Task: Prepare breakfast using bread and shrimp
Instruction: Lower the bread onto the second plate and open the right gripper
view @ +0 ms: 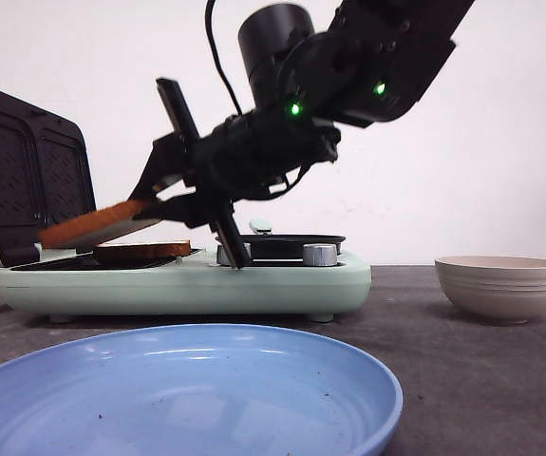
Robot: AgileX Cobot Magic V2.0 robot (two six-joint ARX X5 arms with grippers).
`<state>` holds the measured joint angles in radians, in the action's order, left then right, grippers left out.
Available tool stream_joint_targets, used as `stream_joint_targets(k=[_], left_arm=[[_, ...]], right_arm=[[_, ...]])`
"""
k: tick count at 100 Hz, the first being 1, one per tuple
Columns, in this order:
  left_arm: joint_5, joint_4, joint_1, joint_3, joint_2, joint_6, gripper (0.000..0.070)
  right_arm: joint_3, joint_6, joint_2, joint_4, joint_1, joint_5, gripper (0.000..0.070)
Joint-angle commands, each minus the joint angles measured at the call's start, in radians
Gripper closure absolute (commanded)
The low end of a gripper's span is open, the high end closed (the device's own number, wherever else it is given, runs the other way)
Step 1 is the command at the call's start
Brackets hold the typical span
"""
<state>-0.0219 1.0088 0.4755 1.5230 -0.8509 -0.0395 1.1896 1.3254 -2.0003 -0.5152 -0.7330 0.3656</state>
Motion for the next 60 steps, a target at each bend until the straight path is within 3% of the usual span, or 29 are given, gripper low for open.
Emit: stream_joint_targets(k=[1, 56, 60], left_arm=[[0.003, -0.012, 0.006, 0.023, -0.009, -0.010, 0.0687], [0.002, -0.010, 0.006, 0.023, -0.012, -0.008, 0.0687], [0.002, -0.010, 0.006, 0.023, -0.012, -0.008, 0.0687]], right_arm=[[0.031, 0.018, -0.020, -0.017, -0.012, -0.005, 0.0700], [0.075, 0.026, -0.020, 0.022, -0.027, -0.020, 0.0700], [0.075, 0.026, -0.020, 0.032, -0.032, -0.027, 0.0677]])
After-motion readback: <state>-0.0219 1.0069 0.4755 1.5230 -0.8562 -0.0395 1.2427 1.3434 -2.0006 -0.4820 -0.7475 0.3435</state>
